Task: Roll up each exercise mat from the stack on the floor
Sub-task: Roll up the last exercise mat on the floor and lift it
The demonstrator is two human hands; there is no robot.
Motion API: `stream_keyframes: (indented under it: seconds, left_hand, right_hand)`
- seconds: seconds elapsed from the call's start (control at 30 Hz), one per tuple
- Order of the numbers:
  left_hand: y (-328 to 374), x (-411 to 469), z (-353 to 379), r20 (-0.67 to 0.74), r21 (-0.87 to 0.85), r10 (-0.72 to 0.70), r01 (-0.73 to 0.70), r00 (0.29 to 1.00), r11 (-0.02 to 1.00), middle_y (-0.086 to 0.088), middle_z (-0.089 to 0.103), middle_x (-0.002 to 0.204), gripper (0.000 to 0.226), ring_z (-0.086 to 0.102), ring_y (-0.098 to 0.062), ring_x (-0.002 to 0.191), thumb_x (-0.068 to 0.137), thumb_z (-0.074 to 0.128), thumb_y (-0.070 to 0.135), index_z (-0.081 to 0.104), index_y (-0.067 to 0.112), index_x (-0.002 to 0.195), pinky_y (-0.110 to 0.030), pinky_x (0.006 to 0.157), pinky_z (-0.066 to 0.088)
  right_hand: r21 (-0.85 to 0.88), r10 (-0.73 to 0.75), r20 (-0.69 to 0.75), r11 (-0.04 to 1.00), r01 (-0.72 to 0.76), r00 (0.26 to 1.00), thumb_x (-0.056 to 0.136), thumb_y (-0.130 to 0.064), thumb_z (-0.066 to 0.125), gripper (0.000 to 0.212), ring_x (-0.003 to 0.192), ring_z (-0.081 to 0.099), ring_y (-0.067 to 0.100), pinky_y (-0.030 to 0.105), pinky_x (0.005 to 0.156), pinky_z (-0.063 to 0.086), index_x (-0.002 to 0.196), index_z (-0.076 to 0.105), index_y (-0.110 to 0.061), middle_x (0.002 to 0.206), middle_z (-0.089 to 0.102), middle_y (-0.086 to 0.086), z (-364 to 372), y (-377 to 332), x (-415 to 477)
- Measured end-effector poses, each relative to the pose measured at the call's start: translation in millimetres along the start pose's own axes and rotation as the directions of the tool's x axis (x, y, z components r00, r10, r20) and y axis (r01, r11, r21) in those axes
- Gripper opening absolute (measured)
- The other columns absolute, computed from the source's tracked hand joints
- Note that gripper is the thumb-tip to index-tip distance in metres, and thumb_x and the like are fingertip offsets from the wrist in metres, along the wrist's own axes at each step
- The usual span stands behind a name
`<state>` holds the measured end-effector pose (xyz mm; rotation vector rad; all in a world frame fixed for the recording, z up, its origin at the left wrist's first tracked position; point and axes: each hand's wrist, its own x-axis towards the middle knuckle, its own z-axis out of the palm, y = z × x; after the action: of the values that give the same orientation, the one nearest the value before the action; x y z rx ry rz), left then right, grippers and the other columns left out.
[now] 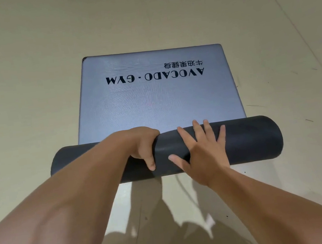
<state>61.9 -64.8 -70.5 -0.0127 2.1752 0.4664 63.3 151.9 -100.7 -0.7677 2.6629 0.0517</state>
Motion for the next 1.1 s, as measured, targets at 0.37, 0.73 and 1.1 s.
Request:
stream_keyframes:
  seconds: [0.37, 0.73, 1.1]
  left_hand:
    - [23, -24, 82, -0.635, 0.086, -0.093, 0.190, 0.767, 0.978, -0.009, 0.000, 0.170, 0.099, -0.007, -0.038, 0.155, 0.084, 0.048, 0.051, 0.002, 0.011, 0.162, -0.072, 0.117, 0.001]
    - [-1, 21, 53, -0.534, 0.151, -0.150, 0.268, 0.832, 0.951, -0.008, -0.020, 0.167, 0.156, -0.023, -0.037, 0.152, 0.052, 0.063, 0.092, -0.022, 0.014, 0.157, -0.077, 0.112, -0.006]
    - [-14, 46, -12, -0.430, 0.183, -0.092, 0.187, 0.898, 0.965, 0.005, 0.049, 0.129, 0.118, 0.044, -0.023, 0.125, 0.040, 0.088, 0.063, 0.036, 0.024, 0.138, -0.070, 0.110, 0.025]
  right_hand:
    - [-0.034, 0.033, 0.046, 0.999, -0.031, 0.998, 0.088, -0.084, -0.003, 0.092, 0.158, 0.017, 0.037, 0.065, 0.125, 0.003, 0.161, 0.026, -0.037, 0.168, 0.032, 0.008, -22, 3, 75]
    - [0.080, 0.069, -0.277, 0.996, -0.049, 0.958, 0.095, -0.077, 0.018, 0.078, 0.160, -0.007, 0.038, 0.072, 0.122, -0.004, 0.165, 0.013, -0.042, 0.174, 0.004, 0.013, 9, 1, 56]
    - [-0.113, -0.095, 0.106, 0.988, 0.107, 0.990, 0.057, -0.067, 0.088, 0.146, 0.159, -0.001, 0.037, 0.075, 0.119, -0.006, 0.158, -0.015, -0.047, 0.171, 0.005, 0.015, -34, 22, 104]
